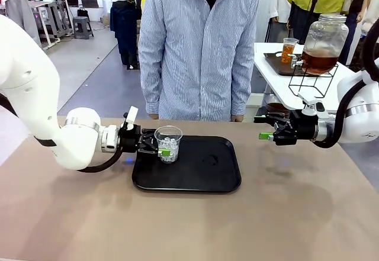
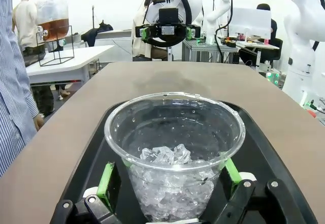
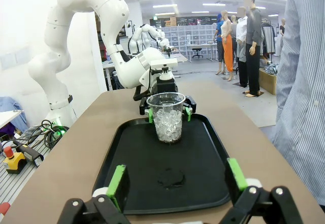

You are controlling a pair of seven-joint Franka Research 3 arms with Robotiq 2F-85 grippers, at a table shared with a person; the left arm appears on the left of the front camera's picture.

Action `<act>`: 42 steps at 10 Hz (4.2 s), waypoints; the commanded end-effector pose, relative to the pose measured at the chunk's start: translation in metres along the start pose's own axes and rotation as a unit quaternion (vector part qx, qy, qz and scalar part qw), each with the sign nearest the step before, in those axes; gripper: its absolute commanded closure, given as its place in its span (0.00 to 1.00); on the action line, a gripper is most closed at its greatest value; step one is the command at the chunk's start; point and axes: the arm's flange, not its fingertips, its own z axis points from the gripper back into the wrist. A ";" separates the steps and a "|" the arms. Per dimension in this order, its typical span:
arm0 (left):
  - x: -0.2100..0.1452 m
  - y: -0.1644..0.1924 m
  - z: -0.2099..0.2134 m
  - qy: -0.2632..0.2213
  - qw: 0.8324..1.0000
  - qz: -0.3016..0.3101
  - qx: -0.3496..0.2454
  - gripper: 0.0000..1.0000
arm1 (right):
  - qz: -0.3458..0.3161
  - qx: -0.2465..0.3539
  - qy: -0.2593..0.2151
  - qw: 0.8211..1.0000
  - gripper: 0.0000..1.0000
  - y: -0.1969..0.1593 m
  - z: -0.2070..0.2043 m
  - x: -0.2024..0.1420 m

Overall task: Pour the drink into the iced cup.
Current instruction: Pick up the iced cup indicated by the human and present it to them, then open the gripper to release the iced cup you were holding.

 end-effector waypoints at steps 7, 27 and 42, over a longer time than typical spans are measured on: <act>0.001 -0.004 -0.006 -0.007 1.000 -0.009 0.008 0.33 | -0.001 0.001 0.001 1.000 0.00 -0.001 -0.001 0.003; 0.141 0.016 -0.041 -0.021 0.998 -0.053 0.024 0.33 | -0.001 0.001 0.001 1.000 0.00 -0.001 -0.001 0.003; 0.141 0.016 -0.041 -0.021 0.998 -0.053 0.024 0.33 | -0.001 0.001 0.001 1.000 0.00 -0.001 -0.001 0.003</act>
